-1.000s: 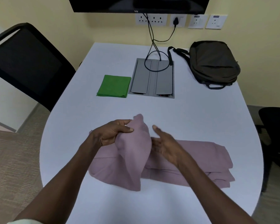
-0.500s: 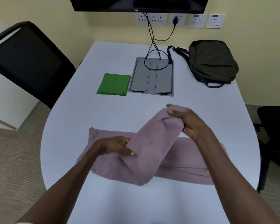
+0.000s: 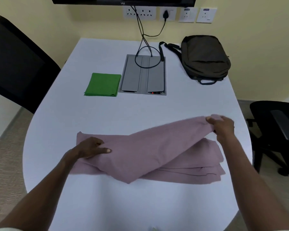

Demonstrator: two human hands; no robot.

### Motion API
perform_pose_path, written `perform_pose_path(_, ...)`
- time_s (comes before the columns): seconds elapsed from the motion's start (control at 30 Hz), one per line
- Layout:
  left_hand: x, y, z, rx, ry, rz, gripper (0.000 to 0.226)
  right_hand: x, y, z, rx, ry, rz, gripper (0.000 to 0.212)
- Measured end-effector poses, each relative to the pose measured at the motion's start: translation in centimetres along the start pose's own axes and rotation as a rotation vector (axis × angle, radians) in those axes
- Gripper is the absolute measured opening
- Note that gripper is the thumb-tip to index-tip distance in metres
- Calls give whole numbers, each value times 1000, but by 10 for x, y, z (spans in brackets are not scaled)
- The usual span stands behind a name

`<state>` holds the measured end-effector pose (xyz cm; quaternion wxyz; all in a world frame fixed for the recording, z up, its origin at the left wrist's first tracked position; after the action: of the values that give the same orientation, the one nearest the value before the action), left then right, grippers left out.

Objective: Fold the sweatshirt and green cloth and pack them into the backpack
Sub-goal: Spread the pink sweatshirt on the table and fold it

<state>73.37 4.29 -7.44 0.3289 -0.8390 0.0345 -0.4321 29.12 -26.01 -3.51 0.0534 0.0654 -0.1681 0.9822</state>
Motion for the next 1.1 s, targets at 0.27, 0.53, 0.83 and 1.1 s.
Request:
perform_pose_path(0.27, -33, 6, 54, 65, 65, -71, 31, 32, 0, -96, -7, -485, 80, 31)
perform_pose_path(0.53, -31, 0, 71, 118, 10, -163, 24, 37, 8, -99, 78, -534, 12, 35)
perform_pose_path(0.83, -55, 2, -19, -65, 89, -544, 82, -46, -83, -90, 834, -941, 259, 43)
perform_pose_path(1.1, -132, 34, -68, -127, 468, -327, 102, -91, -101, -174, 512, -1395, 689, 93)
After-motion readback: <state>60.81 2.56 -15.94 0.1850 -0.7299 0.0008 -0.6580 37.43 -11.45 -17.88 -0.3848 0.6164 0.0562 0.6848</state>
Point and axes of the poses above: each hand's wrist, its own y-axis towards the middle knuckle, its own x-axis out of the back of the hand, z = x × y, the point moved 6 cm from there along y, towards the middle knuckle, and after that the axes turned 8 degrees about y, right-handed, at the moved point
